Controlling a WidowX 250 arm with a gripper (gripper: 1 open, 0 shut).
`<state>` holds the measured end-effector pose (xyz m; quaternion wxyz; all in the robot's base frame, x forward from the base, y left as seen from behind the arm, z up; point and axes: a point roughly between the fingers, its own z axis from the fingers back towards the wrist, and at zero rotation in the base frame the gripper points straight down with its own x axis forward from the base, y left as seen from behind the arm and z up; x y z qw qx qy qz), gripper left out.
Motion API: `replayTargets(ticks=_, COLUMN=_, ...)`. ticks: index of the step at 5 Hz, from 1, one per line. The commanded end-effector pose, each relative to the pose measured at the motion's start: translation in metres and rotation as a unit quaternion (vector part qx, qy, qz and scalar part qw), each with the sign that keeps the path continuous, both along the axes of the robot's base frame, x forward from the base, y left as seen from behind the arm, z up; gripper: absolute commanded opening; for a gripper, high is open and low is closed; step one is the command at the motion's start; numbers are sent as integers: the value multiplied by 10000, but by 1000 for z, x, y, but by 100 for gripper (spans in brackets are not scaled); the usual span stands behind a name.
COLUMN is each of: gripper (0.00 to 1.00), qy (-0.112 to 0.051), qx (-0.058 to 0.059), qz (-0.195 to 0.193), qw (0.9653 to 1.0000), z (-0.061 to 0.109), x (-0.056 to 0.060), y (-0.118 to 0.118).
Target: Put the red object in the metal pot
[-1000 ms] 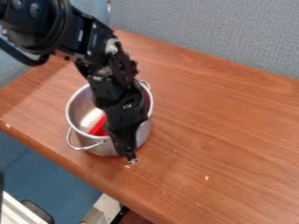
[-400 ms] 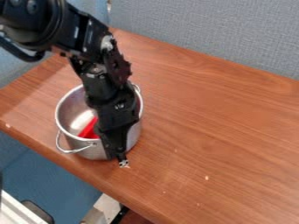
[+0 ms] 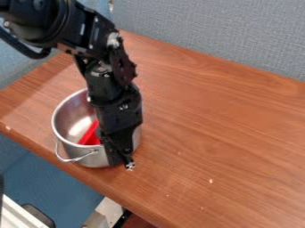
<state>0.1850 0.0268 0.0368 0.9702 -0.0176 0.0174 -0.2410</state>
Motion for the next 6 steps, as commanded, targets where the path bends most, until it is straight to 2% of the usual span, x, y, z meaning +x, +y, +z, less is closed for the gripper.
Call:
replayTargets(ticks=1, gripper=0, qy=291, qx=-43, qz=215, qw=9993, z=3, x=-12, y=-2)
replayTargets(ticks=2, gripper=0, qy=221, qx=-9, qz=300, qw=9993, z=14, x=-14, y=1)
replayTargets(ticks=4, gripper=0, qy=107, qx=29, qz=543, qw=9985, z=26, x=-25, y=7)
replayTargets(ticks=5, gripper=100, qy=99, qx=-27, qz=718, qw=9974, z=31, x=-24, y=12)
replayTargets(ticks=6, gripper=100, qy=-36, qx=72, qz=609, qw=9981, z=21, x=-19, y=14)
